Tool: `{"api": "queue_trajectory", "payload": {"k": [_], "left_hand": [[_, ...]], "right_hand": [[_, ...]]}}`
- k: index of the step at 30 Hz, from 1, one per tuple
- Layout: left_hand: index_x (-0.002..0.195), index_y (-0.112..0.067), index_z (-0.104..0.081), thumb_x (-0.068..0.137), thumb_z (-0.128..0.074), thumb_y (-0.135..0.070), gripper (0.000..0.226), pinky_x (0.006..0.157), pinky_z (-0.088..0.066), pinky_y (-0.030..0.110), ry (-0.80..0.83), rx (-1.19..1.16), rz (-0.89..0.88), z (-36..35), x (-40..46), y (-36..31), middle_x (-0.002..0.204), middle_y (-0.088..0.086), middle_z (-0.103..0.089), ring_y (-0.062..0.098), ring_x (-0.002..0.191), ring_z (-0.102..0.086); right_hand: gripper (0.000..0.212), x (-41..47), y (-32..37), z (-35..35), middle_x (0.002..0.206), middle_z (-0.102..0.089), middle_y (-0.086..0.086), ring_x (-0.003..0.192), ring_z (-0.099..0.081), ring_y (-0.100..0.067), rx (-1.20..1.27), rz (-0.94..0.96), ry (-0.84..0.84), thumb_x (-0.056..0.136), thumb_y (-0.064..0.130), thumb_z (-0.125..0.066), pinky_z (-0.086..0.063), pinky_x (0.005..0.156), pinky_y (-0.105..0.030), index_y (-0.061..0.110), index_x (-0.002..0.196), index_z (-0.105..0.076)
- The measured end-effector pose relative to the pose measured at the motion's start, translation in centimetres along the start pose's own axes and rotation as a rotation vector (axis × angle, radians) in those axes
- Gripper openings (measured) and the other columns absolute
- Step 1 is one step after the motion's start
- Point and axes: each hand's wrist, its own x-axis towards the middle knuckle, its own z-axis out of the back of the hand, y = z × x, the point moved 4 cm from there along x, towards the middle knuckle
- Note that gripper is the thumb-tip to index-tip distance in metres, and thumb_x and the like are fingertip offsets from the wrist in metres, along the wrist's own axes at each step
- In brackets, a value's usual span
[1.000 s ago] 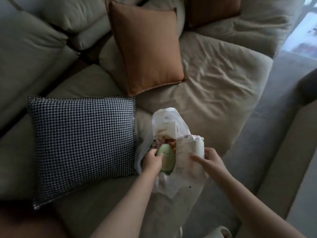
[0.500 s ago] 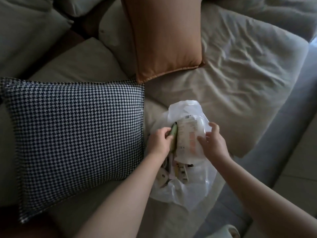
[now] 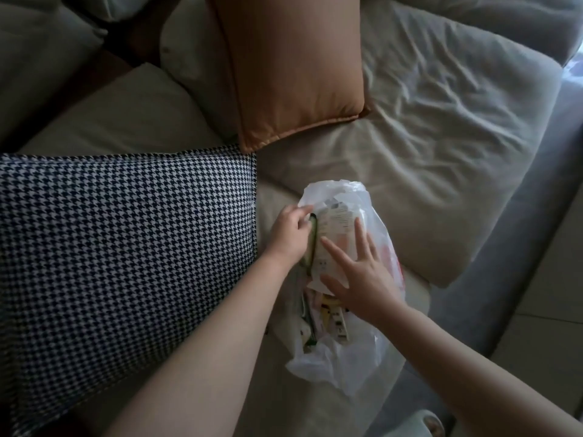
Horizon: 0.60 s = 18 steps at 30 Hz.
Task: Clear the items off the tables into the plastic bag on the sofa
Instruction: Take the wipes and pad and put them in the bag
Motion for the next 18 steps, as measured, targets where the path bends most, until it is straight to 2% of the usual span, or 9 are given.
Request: {"api": "queue_trajectory", "payload": {"k": [3, 7, 8, 11, 12, 14, 15, 16, 18], "left_hand": [[0.131, -0.004, -0.055, 0.096, -0.046, -0.002, 0.036, 0.111, -0.038, 0.032, -0.015, 0.038, -0.047, 2.6, 0.3, -0.4, 0.138, 0.009, -0.048, 0.022, 0.127, -0.047], [0.132, -0.004, -0.054, 0.092, -0.045, 0.008, 0.042, 0.112, -0.037, 0.033, -0.030, 0.098, -0.042, 6.2, 1.0, 0.6, 0.140, 0.007, -0.044, 0.022, 0.131, -0.043], [0.132, -0.004, -0.053, 0.092, -0.045, 0.009, 0.044, 0.112, -0.036, 0.032, -0.024, 0.123, -0.039, 6.7, 1.1, 0.8, 0.141, 0.006, -0.043, 0.021, 0.132, -0.042], [0.135, -0.005, -0.050, 0.093, -0.044, 0.006, 0.043, 0.114, -0.031, 0.027, 0.008, 0.204, -0.057, 6.9, 0.9, 1.3, 0.144, 0.007, -0.040, 0.020, 0.134, -0.039], [0.136, -0.005, -0.049, 0.094, -0.045, 0.003, 0.043, 0.115, -0.030, 0.027, 0.018, 0.216, -0.059, 6.7, 0.8, 1.4, 0.146, 0.007, -0.039, 0.020, 0.135, -0.038], [0.139, -0.006, -0.046, 0.093, -0.050, -0.002, 0.046, 0.115, -0.030, 0.029, 0.036, 0.221, -0.048, 6.0, 0.5, 1.7, 0.147, 0.006, -0.037, 0.021, 0.136, -0.038], [0.140, -0.007, -0.044, 0.092, -0.053, -0.004, 0.048, 0.115, -0.031, 0.031, 0.044, 0.221, -0.044, 5.7, 0.4, 1.8, 0.148, 0.006, -0.036, 0.021, 0.135, -0.038], [0.141, -0.008, -0.044, 0.091, -0.056, -0.005, 0.051, 0.115, -0.031, 0.033, 0.053, 0.223, -0.043, 5.5, 0.3, 1.8, 0.148, 0.006, -0.035, 0.022, 0.135, -0.038], [0.141, -0.009, -0.042, 0.091, -0.057, -0.005, 0.053, 0.116, -0.030, 0.033, 0.065, 0.245, -0.058, 5.0, 0.2, 1.7, 0.148, 0.006, -0.036, 0.022, 0.136, -0.038]], "right_hand": [[0.072, 0.9, 2.1, -0.7, 0.141, 0.044, -0.001, 0.140, 0.025, -0.027, -0.027, 0.101, 0.045, 0.091, 0.044, -0.052, -0.033, 0.110, -0.044, 0.050, 0.145, -0.005], [0.074, 2.8, 3.3, -1.3, 0.151, 0.034, -0.006, 0.146, 0.008, -0.028, -0.059, 0.163, 0.158, 0.095, 0.030, -0.049, -0.048, 0.099, -0.036, 0.045, 0.147, 0.002], [0.073, 3.4, 3.4, -1.4, 0.154, 0.029, -0.007, 0.146, 0.008, -0.027, -0.084, 0.183, 0.191, 0.096, 0.030, -0.048, -0.045, 0.102, -0.039, 0.042, 0.147, 0.003], [0.072, 4.3, 3.5, -1.3, 0.157, 0.017, -0.008, 0.145, 0.016, -0.025, -0.232, 0.247, 0.163, 0.095, 0.041, -0.047, -0.014, 0.119, -0.045, 0.034, 0.150, -0.001], [0.071, 4.1, 3.5, -1.0, 0.158, 0.011, -0.008, 0.146, 0.010, -0.026, -0.255, 0.242, 0.101, 0.093, 0.045, -0.047, -0.012, 0.118, -0.044, 0.031, 0.150, -0.007], [0.066, 3.1, 3.4, -0.5, 0.155, -0.023, -0.010, 0.143, -0.025, -0.027, -0.317, 0.258, -0.045, 0.086, 0.046, -0.059, -0.031, 0.111, -0.042, 0.025, 0.144, -0.033], [0.064, 2.3, 3.3, -0.7, 0.144, -0.044, -0.009, 0.132, -0.045, -0.026, -0.328, 0.279, -0.054, 0.079, 0.044, -0.069, -0.042, 0.103, -0.040, 0.023, 0.135, -0.048], [0.062, 1.7, 3.0, -1.4, 0.133, -0.057, -0.006, 0.121, -0.056, -0.023, -0.346, 0.326, -0.057, 0.072, 0.042, -0.077, -0.047, 0.096, -0.037, 0.022, 0.127, -0.057], [0.065, 0.8, 1.9, -3.4, 0.127, -0.062, -0.001, 0.120, -0.057, -0.022, -0.418, 0.401, 0.009, 0.066, 0.032, -0.081, -0.048, 0.096, -0.039, 0.020, 0.126, -0.059]]}}
